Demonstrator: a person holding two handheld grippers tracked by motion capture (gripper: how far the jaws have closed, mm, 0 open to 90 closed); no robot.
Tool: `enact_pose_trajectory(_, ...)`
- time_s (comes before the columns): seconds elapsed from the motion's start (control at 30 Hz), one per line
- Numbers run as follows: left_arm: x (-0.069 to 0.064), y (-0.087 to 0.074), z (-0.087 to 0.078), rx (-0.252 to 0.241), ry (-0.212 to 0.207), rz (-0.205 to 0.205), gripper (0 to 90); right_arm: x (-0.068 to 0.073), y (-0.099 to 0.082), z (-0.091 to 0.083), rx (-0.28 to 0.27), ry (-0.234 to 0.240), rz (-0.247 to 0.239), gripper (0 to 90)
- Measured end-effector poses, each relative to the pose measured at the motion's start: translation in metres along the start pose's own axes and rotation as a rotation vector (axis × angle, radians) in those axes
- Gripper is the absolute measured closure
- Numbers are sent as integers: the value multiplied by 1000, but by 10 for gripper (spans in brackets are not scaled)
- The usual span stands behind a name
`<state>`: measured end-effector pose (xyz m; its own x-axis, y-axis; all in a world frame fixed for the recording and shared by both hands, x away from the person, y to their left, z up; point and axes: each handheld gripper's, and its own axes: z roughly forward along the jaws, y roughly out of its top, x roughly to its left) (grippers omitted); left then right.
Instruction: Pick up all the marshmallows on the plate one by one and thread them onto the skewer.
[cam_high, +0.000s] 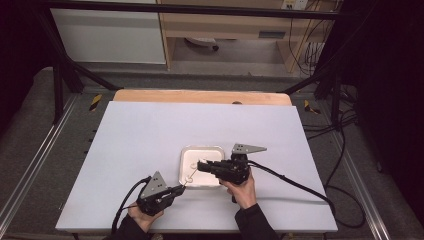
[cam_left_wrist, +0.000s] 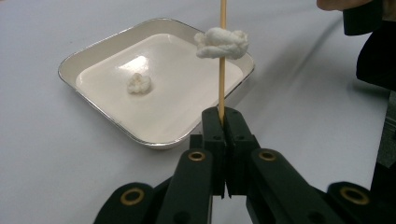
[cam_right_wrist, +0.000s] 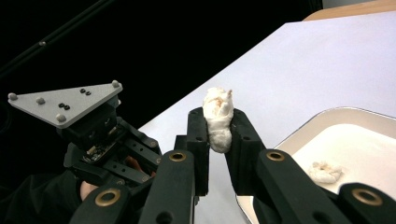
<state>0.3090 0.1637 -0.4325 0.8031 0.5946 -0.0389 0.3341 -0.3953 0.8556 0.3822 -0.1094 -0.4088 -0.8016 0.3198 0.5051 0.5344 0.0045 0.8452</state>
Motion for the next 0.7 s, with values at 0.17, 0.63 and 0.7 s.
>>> enact_pose_trajectory(0.17, 0, 0, 1, 2, -1, -2, 887, 0, -1, 1, 11, 2, 2, 819)
enact_pose_trajectory(0.63, -1, 0, 3, 4, -24, -4, 887, 0, -4, 2, 33, 6, -3, 817)
enact_pose_trajectory(0.7, -1, 1, 3, -3, -27, -8, 887, 0, -3, 1, 25, -9, -19, 782)
